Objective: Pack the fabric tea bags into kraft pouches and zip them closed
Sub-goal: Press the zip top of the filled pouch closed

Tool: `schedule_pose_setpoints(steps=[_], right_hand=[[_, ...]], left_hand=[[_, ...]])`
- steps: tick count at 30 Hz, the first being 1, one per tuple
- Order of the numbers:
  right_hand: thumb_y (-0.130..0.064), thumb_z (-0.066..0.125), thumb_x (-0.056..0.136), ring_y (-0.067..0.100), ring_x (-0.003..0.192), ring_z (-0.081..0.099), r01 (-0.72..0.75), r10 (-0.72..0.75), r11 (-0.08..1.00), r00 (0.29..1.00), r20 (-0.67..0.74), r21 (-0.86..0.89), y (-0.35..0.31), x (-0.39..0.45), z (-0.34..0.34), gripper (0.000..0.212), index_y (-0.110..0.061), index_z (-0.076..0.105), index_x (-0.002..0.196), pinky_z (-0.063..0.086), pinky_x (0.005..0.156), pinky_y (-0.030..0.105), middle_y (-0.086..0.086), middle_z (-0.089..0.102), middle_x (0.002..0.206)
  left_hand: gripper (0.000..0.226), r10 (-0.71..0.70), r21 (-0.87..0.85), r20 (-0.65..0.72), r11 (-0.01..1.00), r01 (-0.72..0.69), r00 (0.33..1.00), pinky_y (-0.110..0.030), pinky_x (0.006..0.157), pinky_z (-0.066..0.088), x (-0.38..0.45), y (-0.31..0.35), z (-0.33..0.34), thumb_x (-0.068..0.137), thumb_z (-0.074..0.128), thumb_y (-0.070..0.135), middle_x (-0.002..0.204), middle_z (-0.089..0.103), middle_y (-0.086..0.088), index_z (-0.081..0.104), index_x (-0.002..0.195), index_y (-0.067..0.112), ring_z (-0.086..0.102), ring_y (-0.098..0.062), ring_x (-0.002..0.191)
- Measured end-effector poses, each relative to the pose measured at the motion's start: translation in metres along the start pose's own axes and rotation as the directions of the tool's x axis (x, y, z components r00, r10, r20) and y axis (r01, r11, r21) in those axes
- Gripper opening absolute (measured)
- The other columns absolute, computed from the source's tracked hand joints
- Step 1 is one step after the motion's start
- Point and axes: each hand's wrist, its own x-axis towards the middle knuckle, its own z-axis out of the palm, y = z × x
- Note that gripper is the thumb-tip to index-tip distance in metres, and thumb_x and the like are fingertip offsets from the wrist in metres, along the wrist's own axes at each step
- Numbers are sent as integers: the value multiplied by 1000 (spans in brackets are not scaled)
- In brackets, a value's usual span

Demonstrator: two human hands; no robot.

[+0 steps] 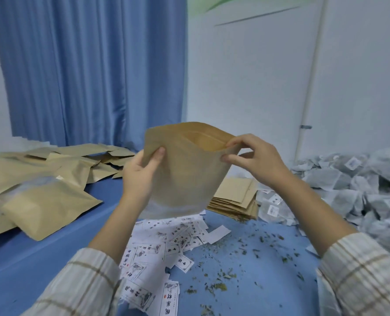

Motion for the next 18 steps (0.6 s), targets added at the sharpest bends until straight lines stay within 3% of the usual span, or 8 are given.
schedule_pose_setpoints(steps=[5,7,10,14,18], right_hand=[[-22,79,70,18,85,64,-96,162,942,969,-185,323,3,8,-19,23,-34,64,81,52,78,35,-1,68,89],[-25,81,67,15,82,62,-119,213,919,952,-219,376,5,11,-25,28,-36,64,86,51,78,30,3,68,85],[-30,83,65,9,80,64,-143,286,875,923,-257,462,6,15,-33,38,-38,61,95,50,79,23,0,69,73],[-22,85,64,3,70,64,-148,386,797,871,-305,586,13,18,-49,49,-33,55,101,48,74,16,-8,66,61],[-14,85,61,2,60,62,-142,429,767,839,-335,626,30,11,-58,52,-29,48,95,46,57,7,-9,65,57]], left_hand=[[13,-72,-72,124,994,82,990,-12,67,49,14,19,14,87,64,26,88,73,11,69,97,19,67,-2,81],[25,-90,-43,144,994,97,985,-13,70,49,19,24,23,85,64,37,91,73,9,69,101,19,66,-2,84],[20,-152,48,61,988,149,987,-24,70,51,28,24,36,90,60,38,86,73,2,72,91,23,64,-9,77],[45,-210,38,-10,977,210,978,-32,69,35,31,16,48,91,59,34,78,52,-10,61,89,-11,44,-20,73],[45,-185,62,18,981,184,982,-33,68,30,28,13,58,90,60,30,75,46,-9,58,84,-14,39,-20,72]])
